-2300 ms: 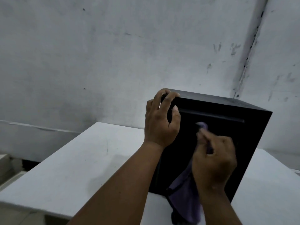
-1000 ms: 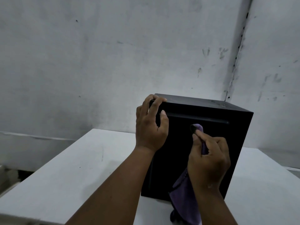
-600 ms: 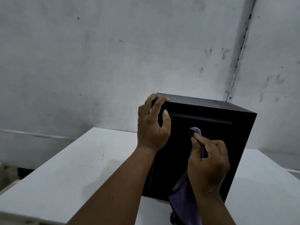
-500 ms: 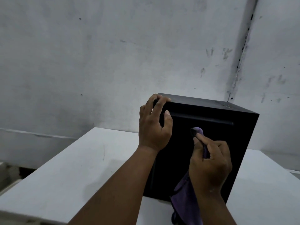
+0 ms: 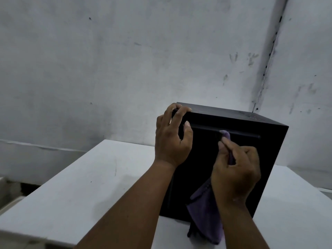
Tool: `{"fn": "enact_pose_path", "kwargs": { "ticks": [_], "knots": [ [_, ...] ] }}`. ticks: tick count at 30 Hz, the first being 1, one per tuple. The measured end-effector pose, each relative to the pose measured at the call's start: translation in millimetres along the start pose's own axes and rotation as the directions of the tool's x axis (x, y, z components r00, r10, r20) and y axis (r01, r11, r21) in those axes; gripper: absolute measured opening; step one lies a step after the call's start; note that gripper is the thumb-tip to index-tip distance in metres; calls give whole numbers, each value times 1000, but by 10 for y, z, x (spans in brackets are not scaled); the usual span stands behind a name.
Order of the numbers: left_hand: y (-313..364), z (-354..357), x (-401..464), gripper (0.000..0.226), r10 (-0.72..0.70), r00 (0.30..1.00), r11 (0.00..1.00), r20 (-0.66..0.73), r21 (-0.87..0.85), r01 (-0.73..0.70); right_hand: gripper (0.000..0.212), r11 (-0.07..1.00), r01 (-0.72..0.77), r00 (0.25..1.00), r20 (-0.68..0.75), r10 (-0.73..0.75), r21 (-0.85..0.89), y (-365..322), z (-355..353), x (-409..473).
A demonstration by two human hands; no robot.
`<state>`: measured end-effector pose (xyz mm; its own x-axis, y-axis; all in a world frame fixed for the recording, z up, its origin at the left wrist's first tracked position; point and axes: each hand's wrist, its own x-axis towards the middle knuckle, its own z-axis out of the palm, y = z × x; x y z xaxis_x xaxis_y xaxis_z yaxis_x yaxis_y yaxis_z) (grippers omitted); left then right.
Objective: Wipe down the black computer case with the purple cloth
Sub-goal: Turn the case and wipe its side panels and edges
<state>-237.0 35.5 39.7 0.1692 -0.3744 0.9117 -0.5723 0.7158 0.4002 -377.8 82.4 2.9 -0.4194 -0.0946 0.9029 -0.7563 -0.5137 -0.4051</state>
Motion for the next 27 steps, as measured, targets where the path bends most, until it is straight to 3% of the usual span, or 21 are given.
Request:
{"fn": "enact_pose_path", "kwargs": {
  "ticks": [8, 11, 14, 17, 20, 23, 27],
  "knots": [
    [93, -10, -7, 37, -36, 999, 999, -18, -34, 35, 5, 994, 106, 932, 348, -105, 16, 79, -108, -517],
    [189, -67, -97, 39, -20, 992, 1000, -127, -5, 20, 7, 997, 45, 898, 434, -67, 61, 29, -187, -533],
    [293, -141, -360, 27, 79, 964, 995, -254, 74, -62, 13, 979, -132, 922, 381, 64, 156, -92, -261, -335],
    [477, -210, -623, 9, 3, 993, 994, -117, -109, -16, 23, 918, -303, 915, 348, 205, 256, -287, -350, -83],
    [673, -236, -725, 11, -155, 984, 929, 92, -325, 177, 21, 851, -421, 870, 404, 282, 313, -442, -435, 76],
    [798, -290, -686, 17, -283, 940, 845, 189, -414, 338, 19, 830, -456, 837, 472, 277, 320, -472, -487, 174],
    [888, -366, -520, 23, -385, 874, 718, 296, -499, 485, 26, 840, -438, 769, 617, 167, 319, -423, -575, 362]
  ]
}}
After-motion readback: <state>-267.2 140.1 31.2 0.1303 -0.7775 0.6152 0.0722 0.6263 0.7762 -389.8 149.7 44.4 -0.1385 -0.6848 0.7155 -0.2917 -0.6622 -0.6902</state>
